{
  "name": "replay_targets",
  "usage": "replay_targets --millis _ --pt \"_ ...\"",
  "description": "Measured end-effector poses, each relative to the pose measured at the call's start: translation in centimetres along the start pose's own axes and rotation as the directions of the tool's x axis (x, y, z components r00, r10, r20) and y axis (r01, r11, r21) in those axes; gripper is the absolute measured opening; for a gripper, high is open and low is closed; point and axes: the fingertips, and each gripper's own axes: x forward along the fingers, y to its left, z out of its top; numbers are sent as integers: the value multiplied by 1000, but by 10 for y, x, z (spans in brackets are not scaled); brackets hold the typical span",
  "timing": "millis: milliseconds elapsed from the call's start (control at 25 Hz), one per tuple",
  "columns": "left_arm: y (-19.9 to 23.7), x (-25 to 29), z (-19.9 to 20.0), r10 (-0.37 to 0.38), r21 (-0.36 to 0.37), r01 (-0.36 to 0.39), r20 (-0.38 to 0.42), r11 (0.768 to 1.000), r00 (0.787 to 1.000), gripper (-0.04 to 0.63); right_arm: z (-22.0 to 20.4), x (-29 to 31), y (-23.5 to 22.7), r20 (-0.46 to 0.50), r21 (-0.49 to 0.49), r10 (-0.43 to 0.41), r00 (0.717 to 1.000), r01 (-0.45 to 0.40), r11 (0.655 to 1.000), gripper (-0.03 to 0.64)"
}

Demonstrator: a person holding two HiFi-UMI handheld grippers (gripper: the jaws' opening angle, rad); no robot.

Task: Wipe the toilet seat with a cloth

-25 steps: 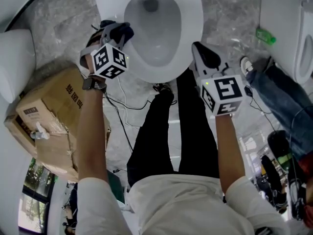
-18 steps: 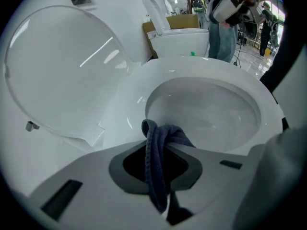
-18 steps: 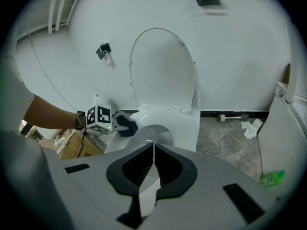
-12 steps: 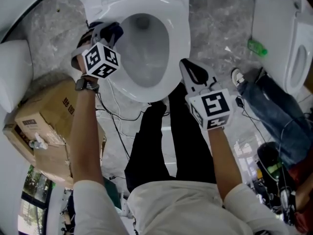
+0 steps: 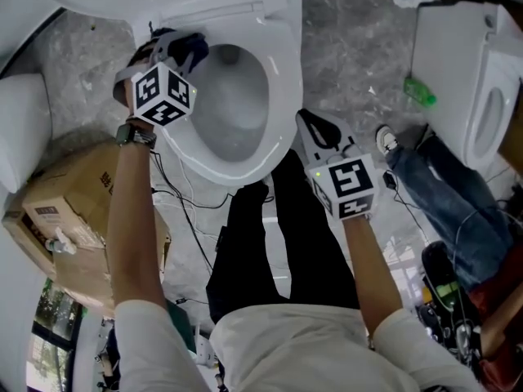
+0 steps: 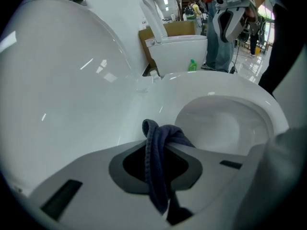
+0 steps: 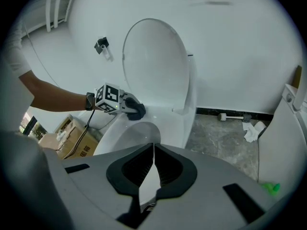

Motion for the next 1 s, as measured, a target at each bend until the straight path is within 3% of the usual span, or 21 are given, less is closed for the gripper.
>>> replay_targets --millis 120,360,480,560,680,800,920,1000 --pt "3 6 21 -42 -10 42 53 999 998 38 3 -3 -5 -4 -7 -3 1000 3 1000 33" --pt "4 19 61 -35 -70 46 140 997 990 38 11 -7 -7 7 -10 -3 1000 3 1000 32" --pt "7 17 67 10 -155 20 190 988 982 38 13 -13 -10 18 -3 -17 1000 17 1000 32" --pt "11 11 71 65 -247 -4 240 969 969 38 16 -17 -9 34 -6 -24 999 24 1000 34" --pt "25 -8 78 170 -415 -41 279 909 945 38 25 -24 -6 57 -29 -38 998 39 999 34" --pt "32 -37 84 255 -577 -38 300 816 919 38 30 -38 -3 66 -28 -61 996 63 998 33" --pt "39 -69 82 328 -686 -28 312 727 892 38 45 -52 -1 107 -26 -91 990 94 995 32" --pt "41 -92 84 364 -708 -30 325 705 873 38 58 -60 0 157 -31 -110 981 116 993 32"
